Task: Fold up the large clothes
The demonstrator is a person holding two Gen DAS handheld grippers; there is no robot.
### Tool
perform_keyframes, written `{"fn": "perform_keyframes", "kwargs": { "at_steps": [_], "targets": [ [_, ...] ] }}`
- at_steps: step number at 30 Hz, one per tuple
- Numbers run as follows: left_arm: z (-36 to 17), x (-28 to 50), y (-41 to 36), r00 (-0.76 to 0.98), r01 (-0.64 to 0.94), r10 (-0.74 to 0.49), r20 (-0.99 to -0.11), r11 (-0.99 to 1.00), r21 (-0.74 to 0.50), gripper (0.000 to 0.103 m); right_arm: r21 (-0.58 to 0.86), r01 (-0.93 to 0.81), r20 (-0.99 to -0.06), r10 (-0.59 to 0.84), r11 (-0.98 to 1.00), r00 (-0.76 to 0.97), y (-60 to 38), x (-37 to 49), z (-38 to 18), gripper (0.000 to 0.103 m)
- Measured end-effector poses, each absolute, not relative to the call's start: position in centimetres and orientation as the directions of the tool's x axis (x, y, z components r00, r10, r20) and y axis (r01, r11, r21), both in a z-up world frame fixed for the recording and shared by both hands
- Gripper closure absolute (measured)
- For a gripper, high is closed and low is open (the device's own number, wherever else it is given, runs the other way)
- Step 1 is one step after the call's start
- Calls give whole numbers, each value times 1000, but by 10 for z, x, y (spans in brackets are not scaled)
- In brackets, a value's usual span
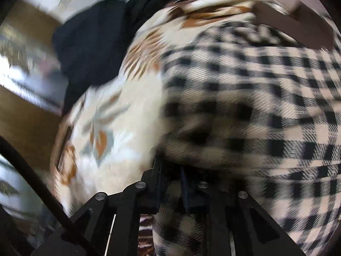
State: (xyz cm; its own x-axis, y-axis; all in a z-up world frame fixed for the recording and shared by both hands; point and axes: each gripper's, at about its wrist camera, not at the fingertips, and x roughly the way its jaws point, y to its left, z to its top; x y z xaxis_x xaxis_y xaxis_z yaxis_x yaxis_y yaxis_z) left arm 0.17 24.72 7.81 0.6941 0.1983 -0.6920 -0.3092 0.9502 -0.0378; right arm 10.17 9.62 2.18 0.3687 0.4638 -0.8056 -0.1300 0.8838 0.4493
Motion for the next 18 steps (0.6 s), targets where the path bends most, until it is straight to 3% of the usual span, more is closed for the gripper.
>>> {"fn": "perform_keyframes", "kwargs": {
  "at_steps": [5,8,13,18],
  "targets": [
    [73,4,242,676,-263,130,-725,962,-73,31,360,-222,-810,422,906,408,93,46,50,84],
    [62,3,227,646,-175,1,-763,973,-147,31,359,-200,-820,410,912,399,58,4,61,78],
    [34,2,204,523,-52,-286,-803,930,-365,31,314,-55,-836,304,948,458,-43,-67,71,58],
    [19,-9,181,483,0,-326,-813,928,-372,30,229,143,-826,115,963,552,-143,-136,92,54]
  ]
}}
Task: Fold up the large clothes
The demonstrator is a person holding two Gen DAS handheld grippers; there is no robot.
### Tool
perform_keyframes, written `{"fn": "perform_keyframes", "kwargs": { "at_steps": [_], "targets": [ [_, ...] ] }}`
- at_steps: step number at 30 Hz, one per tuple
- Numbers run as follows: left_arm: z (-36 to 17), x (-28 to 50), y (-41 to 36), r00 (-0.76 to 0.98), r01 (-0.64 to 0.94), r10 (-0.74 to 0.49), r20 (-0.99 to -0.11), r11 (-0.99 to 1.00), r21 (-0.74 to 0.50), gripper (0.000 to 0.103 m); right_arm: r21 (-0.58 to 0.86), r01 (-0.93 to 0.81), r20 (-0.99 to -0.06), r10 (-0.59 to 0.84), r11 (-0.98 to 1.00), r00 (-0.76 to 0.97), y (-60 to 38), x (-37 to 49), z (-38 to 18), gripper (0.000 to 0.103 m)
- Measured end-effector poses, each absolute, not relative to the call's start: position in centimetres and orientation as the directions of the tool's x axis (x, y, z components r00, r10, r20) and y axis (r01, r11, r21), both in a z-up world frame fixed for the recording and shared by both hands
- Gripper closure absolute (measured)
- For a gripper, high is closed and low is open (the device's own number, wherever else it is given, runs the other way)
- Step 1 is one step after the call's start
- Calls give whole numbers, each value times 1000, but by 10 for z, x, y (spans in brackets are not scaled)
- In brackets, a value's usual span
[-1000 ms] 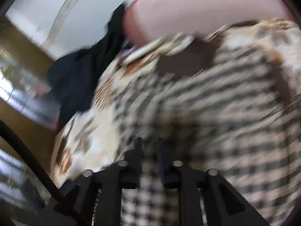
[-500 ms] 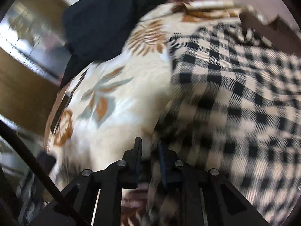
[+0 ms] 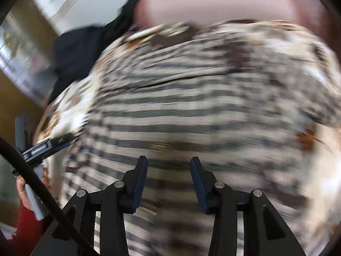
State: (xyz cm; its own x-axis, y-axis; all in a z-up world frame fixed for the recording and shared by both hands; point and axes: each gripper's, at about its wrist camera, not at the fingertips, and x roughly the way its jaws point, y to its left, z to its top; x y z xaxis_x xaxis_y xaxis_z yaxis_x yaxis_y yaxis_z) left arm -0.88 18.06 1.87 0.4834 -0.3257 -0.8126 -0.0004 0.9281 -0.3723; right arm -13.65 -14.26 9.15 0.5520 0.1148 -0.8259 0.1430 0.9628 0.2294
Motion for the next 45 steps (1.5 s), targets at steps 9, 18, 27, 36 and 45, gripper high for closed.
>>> {"fn": "perform_keyframes", "kwargs": {
  "at_steps": [9,18,27,36,45],
  "targets": [
    [12,-66,146,447,100,-512,-733,843,-528,21,268,438,-854,1,858,521,-268,-219,53,40],
    [20,-130,96,379,183,-535,-755,843,-506,89,420,308,-813,204,854,545,-238,-237,40,71],
    [94,-177,145,508,144,-484,-712,863,-484,91,563,266,-721,306,783,622,-251,-282,71,75],
    [109,-164,169,603,51,-323,-729,928,-369,49,486,541,-720,-37,686,693,-359,-262,88,36],
    [80,-61,112,644,-9,-232,-729,951,-310,40,209,726,-789,-325,655,521,-423,-116,120,34]
  ]
}}
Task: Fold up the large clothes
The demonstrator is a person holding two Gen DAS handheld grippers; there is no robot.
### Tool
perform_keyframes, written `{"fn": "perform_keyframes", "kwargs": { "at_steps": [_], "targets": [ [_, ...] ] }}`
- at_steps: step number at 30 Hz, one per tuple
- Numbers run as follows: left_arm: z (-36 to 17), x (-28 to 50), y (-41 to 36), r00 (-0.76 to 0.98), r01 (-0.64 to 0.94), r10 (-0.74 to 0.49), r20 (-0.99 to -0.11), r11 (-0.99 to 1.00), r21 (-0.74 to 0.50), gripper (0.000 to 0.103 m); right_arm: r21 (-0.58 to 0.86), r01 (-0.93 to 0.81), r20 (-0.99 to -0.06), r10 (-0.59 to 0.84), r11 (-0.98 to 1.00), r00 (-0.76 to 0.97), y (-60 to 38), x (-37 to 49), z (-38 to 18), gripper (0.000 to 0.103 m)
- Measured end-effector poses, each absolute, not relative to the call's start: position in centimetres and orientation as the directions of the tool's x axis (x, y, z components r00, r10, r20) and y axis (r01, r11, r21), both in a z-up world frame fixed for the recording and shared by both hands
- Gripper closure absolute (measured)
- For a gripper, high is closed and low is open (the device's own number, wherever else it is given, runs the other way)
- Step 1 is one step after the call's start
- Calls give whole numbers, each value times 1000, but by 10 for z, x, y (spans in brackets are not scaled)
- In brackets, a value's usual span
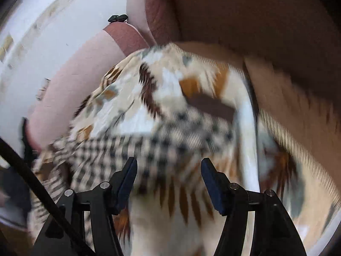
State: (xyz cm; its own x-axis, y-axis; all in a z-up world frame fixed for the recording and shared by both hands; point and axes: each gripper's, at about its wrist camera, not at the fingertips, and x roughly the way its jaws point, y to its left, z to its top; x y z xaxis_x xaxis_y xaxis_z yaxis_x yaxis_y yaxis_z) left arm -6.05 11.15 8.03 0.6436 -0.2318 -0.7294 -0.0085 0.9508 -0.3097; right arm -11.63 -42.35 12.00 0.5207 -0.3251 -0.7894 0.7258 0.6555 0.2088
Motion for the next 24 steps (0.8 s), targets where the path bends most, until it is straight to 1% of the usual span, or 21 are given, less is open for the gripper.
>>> {"fn": "perform_keyframes", "kwargs": {
  "at_steps": [2,5,6,7,8,9,10,12,13,15,16,17,19,20,22,23,24],
  "targets": [
    [69,-39,100,654,-7,-190,-732,966,-257,40,125,756,-820,-362,643,444,-433,-90,115,33],
    [47,-20,92,643,-6,-142,-753,982,-191,40,-50,792,-868,-418,609,267,-442,-52,88,33],
    [40,-17,92,636,-5,-133,-760,984,-176,40,-87,790,-881,-416,607,223,-448,-50,80,36],
    [31,-15,91,630,-2,-109,-769,990,-142,40,-108,789,-891,-412,604,193,-449,-52,73,48],
    [27,-15,90,629,2,-93,-772,993,-118,40,-96,795,-899,-395,599,188,-452,-63,69,88],
    [25,-16,89,629,8,-86,-773,995,-104,40,-47,802,-902,-371,596,223,-454,-76,70,96],
    [25,-18,89,631,15,-88,-770,995,-101,40,15,806,-894,-353,592,276,-456,-93,74,97],
    [27,-22,87,642,33,-94,-761,995,-95,39,95,825,-874,-351,557,338,-454,-148,81,98],
    [27,-23,87,642,34,-99,-760,994,-100,36,116,834,-874,-343,539,343,-453,-168,78,98],
    [26,-22,87,634,22,-113,-765,992,-128,36,133,859,-896,-311,495,317,-452,-222,58,98],
    [26,-22,87,631,17,-116,-767,991,-136,35,177,853,-895,-280,490,347,-453,-240,50,103],
    [25,-21,87,632,15,-115,-767,991,-136,35,265,825,-862,-262,499,435,-451,-261,51,103],
    [24,-21,87,630,14,-111,-769,991,-131,35,301,815,-829,-286,495,480,-445,-288,64,103],
    [23,-21,87,630,13,-109,-769,991,-131,35,316,813,-808,-310,489,501,-442,-296,73,97],
    [23,-23,87,633,11,-105,-767,992,-127,35,339,793,-786,-311,506,534,-440,-296,81,78],
    [22,-24,87,634,12,-100,-767,993,-120,35,340,779,-783,-300,527,545,-440,-286,84,59],
    [21,-24,86,634,13,-96,-768,993,-114,35,312,773,-784,-309,553,538,-438,-270,90,51]
  ]
}}
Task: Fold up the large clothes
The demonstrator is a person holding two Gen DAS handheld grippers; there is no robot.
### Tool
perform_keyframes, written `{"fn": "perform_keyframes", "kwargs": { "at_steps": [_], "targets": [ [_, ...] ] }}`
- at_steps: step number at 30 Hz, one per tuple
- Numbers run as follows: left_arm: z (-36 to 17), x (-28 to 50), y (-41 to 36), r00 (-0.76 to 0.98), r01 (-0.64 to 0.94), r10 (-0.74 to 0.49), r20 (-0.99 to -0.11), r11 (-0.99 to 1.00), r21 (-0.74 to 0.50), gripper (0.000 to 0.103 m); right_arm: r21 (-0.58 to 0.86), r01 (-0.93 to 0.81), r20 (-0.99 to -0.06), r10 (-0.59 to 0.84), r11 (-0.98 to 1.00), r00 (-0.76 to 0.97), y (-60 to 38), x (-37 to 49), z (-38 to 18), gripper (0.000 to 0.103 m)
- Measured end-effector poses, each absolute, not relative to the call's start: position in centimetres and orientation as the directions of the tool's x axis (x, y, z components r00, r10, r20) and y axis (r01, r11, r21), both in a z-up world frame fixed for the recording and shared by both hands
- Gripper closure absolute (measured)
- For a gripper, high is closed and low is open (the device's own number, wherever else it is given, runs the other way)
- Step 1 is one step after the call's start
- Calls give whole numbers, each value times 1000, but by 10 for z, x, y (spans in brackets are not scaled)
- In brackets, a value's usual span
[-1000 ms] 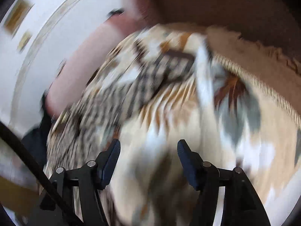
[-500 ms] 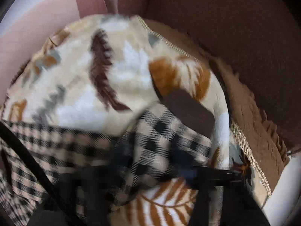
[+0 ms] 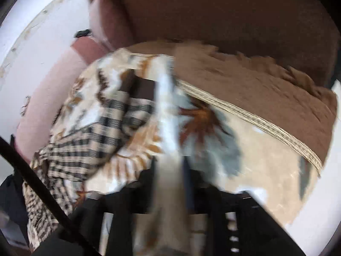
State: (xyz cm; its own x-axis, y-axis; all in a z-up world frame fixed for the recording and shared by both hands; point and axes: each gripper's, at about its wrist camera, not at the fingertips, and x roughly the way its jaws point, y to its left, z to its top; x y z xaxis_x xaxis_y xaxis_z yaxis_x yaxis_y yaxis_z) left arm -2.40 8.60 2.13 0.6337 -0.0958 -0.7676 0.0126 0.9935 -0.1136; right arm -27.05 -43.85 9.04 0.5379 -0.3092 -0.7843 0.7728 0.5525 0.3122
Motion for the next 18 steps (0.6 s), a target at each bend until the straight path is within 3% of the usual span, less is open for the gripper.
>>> {"fn": "perform_keyframes", "kwargs": {
  "at_steps": [2,5,8,9,10,11,18],
  "targets": [
    [19,-24,84,634,11,-84,-769,995,-99,34,245,772,-786,-346,587,513,-434,-241,102,51],
    [15,-23,82,634,11,-74,-770,996,-86,32,134,781,-813,-383,609,438,-436,-182,109,30],
    [15,-23,81,637,15,-68,-767,997,-76,32,64,833,-850,-407,550,335,-450,-149,101,30],
    [15,-23,81,637,17,-69,-768,997,-75,32,48,839,-874,-384,542,298,-453,-140,92,36],
    [15,-24,82,637,19,-73,-768,997,-79,32,39,837,-893,-357,545,274,-454,-136,85,52],
    [15,-24,82,636,19,-77,-768,996,-84,32,43,840,-910,-325,541,256,-457,-131,78,100],
    [16,-24,85,631,10,-88,-771,994,-106,32,247,820,-841,-307,516,446,-430,-240,80,99]
  ]
}}
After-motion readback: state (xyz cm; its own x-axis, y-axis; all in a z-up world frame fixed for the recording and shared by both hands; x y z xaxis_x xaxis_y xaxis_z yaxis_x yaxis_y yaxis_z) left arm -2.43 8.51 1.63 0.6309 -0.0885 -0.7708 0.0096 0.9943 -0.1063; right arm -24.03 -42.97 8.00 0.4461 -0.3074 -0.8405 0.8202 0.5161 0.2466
